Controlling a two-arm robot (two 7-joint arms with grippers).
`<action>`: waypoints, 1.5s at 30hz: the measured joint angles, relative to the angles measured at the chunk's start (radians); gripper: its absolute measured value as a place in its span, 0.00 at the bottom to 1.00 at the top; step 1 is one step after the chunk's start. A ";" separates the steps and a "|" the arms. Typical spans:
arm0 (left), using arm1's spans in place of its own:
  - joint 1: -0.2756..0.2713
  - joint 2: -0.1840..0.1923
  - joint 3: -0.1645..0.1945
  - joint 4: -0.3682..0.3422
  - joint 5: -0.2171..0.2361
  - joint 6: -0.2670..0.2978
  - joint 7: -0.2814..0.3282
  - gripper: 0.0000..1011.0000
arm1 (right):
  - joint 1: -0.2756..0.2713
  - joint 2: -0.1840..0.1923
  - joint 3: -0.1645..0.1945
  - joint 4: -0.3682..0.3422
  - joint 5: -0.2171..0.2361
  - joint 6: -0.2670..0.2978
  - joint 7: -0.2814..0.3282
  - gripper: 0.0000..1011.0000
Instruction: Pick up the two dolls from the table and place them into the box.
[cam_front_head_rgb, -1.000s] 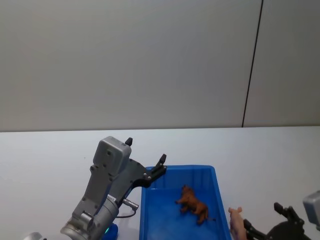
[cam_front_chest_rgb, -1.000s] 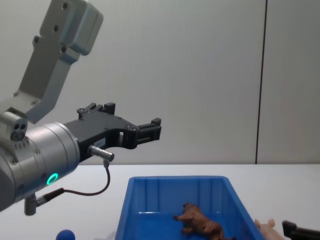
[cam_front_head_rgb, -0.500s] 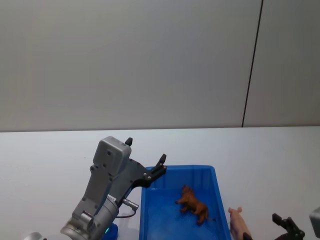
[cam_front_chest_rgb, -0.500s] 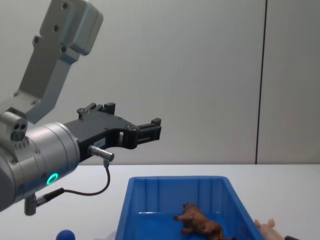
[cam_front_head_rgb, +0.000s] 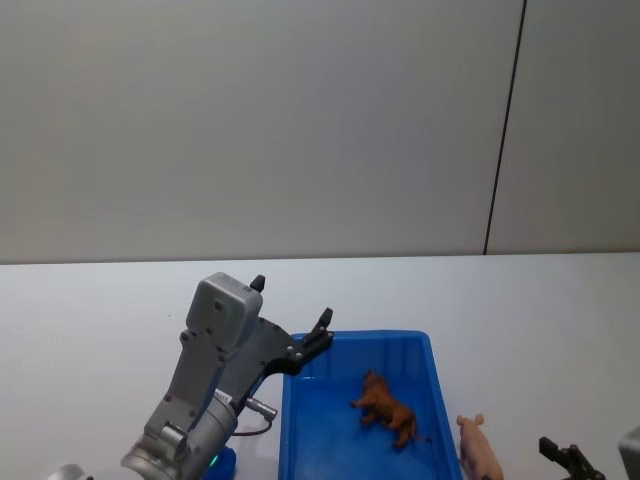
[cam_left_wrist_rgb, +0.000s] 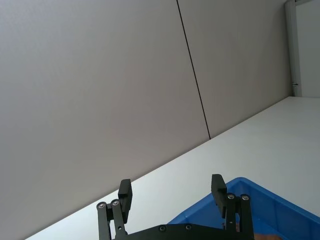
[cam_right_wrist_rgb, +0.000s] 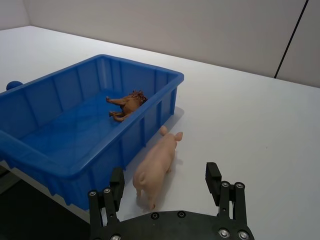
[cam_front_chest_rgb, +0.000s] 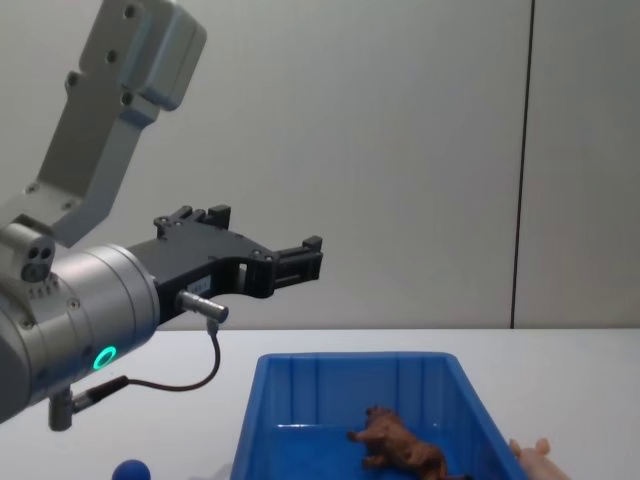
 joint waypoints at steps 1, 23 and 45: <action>0.000 0.000 0.000 0.000 0.000 0.000 0.000 0.99 | 0.001 -0.002 -0.001 0.004 -0.001 -0.001 0.000 0.99; 0.000 0.000 0.000 0.000 0.000 0.000 0.000 0.99 | 0.072 -0.062 -0.026 0.116 -0.040 -0.014 0.003 0.99; 0.000 0.000 0.000 0.000 0.000 0.000 0.000 0.99 | 0.088 -0.076 -0.021 0.134 -0.059 0.012 -0.079 0.99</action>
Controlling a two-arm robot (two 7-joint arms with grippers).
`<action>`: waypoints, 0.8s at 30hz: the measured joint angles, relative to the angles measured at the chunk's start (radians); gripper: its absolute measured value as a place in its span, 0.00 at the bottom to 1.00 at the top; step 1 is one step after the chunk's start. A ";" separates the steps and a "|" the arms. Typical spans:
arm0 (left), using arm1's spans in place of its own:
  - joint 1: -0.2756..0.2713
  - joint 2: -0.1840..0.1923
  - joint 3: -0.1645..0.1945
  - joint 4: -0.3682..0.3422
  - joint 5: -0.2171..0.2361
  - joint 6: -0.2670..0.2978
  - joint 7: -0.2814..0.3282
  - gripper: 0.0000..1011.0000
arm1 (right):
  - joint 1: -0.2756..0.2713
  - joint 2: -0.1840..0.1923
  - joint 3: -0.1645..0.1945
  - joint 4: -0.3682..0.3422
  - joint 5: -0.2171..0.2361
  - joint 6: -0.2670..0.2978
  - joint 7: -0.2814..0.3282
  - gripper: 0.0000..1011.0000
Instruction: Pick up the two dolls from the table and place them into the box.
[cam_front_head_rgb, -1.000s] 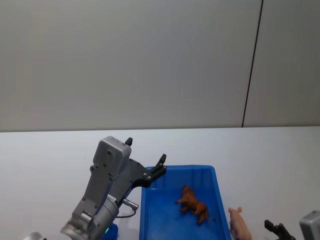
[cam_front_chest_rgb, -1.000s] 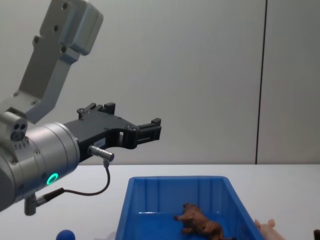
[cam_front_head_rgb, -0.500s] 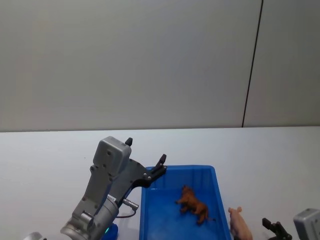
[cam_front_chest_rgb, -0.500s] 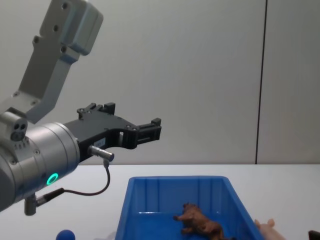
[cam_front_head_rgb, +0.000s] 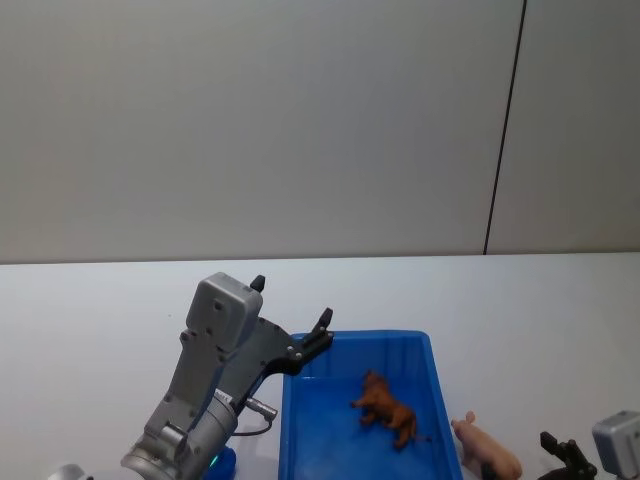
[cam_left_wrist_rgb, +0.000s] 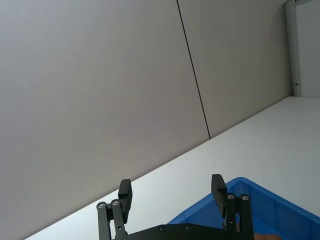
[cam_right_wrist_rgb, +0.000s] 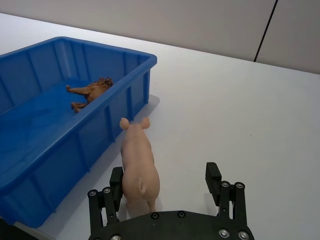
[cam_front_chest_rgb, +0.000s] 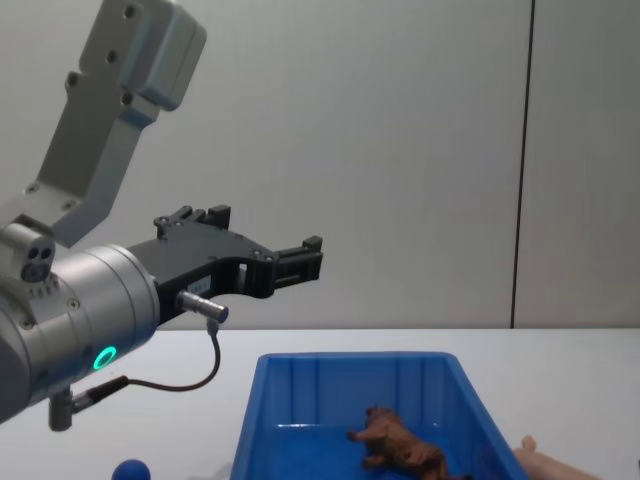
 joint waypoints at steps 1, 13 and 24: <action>0.000 0.000 0.000 0.000 0.000 0.000 0.000 0.99 | 0.000 0.000 0.000 0.000 0.000 0.001 -0.001 0.99; 0.000 0.000 0.000 0.000 0.000 0.000 0.000 0.99 | 0.023 -0.013 -0.001 0.022 0.006 0.006 0.024 0.80; 0.000 0.000 0.000 0.000 0.000 0.000 0.000 0.99 | 0.042 -0.022 -0.003 0.046 0.026 0.006 0.064 0.48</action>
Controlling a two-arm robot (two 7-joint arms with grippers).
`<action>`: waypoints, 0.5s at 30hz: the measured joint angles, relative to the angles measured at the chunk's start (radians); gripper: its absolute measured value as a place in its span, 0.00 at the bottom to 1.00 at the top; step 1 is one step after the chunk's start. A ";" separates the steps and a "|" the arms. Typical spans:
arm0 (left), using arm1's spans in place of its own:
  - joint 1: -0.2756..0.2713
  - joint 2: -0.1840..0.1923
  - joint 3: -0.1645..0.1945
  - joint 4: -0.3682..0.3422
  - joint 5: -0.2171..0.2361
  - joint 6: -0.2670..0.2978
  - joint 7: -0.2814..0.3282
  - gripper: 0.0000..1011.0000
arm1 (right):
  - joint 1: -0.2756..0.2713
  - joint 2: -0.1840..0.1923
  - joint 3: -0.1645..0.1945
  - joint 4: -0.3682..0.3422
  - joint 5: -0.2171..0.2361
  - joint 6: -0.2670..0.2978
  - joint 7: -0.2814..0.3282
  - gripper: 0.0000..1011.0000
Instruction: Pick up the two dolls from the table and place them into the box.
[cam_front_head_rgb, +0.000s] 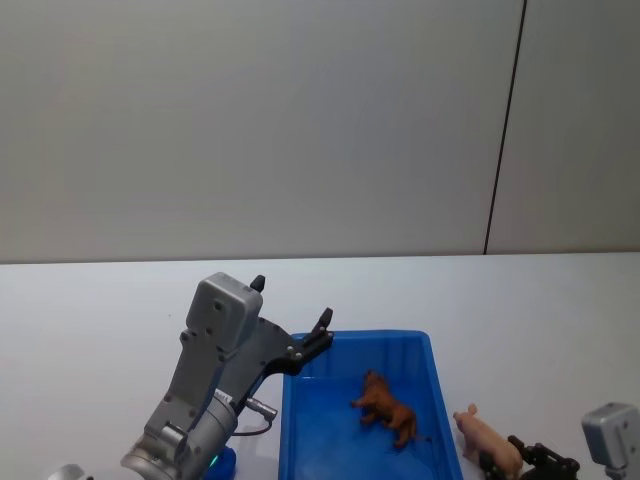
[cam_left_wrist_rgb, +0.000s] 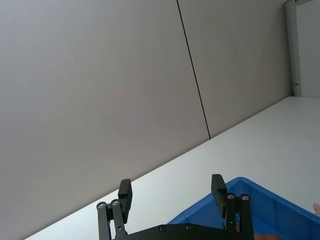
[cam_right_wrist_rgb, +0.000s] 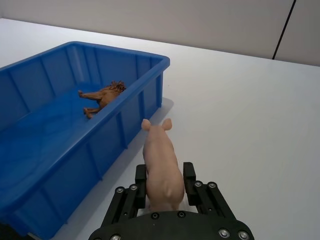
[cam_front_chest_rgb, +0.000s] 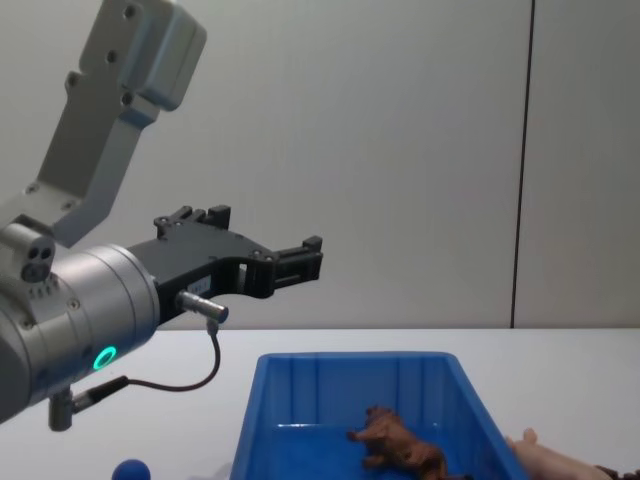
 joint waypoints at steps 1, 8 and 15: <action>0.000 0.000 0.000 0.000 0.000 0.000 0.000 0.99 | 0.002 -0.001 0.000 0.003 0.005 -0.001 0.008 0.44; 0.000 0.000 0.000 0.000 0.000 0.000 0.000 0.99 | 0.005 -0.002 0.000 -0.001 0.019 -0.007 0.021 0.38; 0.000 0.000 0.000 0.000 0.000 0.000 0.000 0.99 | 0.003 0.001 0.005 -0.032 0.033 -0.013 0.023 0.38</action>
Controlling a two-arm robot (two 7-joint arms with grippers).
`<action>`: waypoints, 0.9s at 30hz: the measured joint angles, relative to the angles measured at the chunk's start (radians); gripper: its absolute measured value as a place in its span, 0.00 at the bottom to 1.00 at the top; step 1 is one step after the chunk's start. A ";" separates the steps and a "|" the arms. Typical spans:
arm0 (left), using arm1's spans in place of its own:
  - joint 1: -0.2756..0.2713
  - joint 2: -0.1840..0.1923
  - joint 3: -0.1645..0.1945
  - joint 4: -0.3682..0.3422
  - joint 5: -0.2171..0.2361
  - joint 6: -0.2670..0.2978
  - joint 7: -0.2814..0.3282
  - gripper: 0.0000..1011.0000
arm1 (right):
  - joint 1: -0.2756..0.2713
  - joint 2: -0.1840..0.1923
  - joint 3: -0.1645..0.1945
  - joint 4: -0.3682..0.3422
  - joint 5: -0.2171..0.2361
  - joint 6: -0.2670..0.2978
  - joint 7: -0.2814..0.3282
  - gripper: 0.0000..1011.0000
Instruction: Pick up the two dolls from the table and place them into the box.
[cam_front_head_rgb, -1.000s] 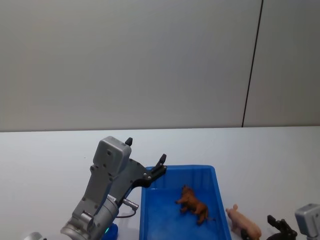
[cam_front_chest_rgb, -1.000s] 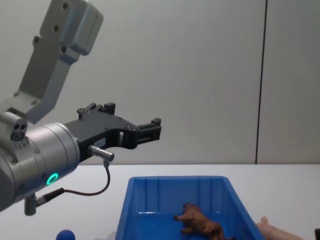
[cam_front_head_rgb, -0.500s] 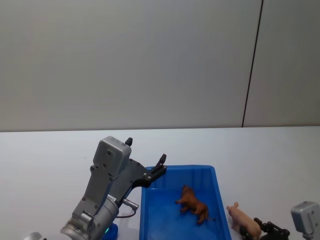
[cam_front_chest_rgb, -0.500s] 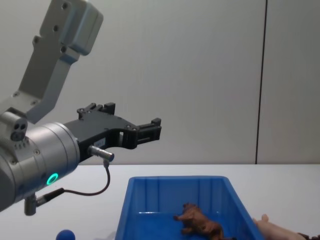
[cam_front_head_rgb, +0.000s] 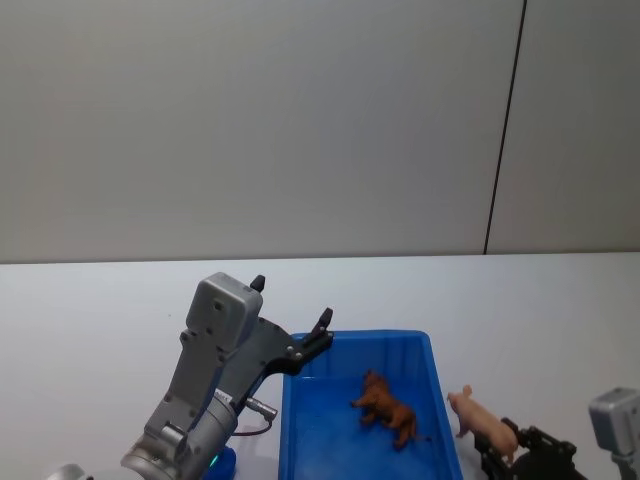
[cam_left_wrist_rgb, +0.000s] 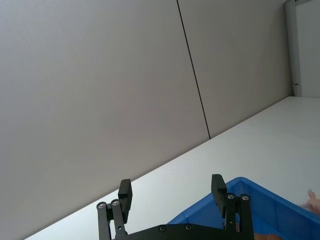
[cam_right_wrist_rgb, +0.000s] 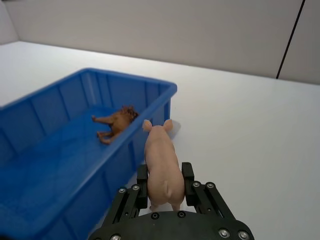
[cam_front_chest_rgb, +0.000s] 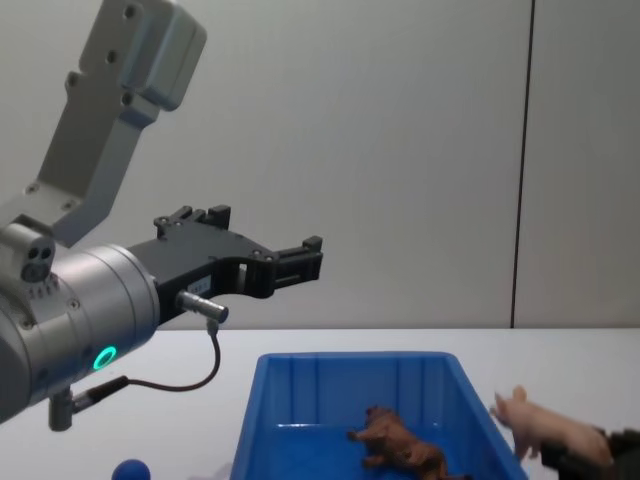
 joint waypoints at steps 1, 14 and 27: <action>0.000 0.000 0.000 0.000 0.000 0.000 0.000 0.99 | -0.001 0.001 0.001 -0.012 0.003 -0.002 -0.001 0.38; 0.000 0.000 0.000 0.000 0.000 0.000 0.000 0.99 | 0.021 -0.003 0.009 -0.115 0.020 -0.010 0.001 0.38; 0.000 0.000 0.000 0.000 0.000 0.000 0.000 0.99 | 0.093 -0.050 -0.018 -0.102 0.010 0.049 0.081 0.38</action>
